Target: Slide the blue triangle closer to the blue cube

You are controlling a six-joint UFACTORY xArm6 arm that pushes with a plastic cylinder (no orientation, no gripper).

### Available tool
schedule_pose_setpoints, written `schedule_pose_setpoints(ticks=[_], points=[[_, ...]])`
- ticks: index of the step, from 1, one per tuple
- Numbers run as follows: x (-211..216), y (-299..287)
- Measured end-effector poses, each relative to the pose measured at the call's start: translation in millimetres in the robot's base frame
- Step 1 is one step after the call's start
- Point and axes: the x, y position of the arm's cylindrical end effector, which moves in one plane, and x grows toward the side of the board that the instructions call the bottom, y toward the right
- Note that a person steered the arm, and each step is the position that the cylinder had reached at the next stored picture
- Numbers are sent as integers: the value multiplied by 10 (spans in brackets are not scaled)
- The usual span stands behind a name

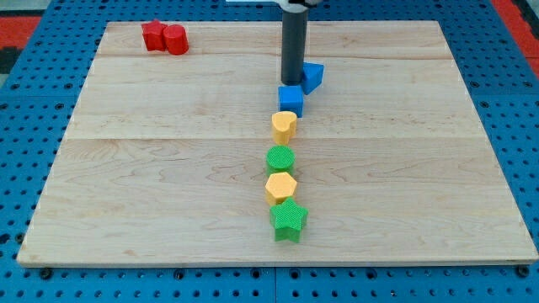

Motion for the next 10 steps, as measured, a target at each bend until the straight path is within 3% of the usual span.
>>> schedule_pose_setpoints(ticks=[1, 2, 3, 5, 7, 8, 9, 10], points=[[-498, 453], [-37, 1035], [257, 753], [42, 1212], [-103, 354], [-51, 262], [-358, 11], [-500, -907]])
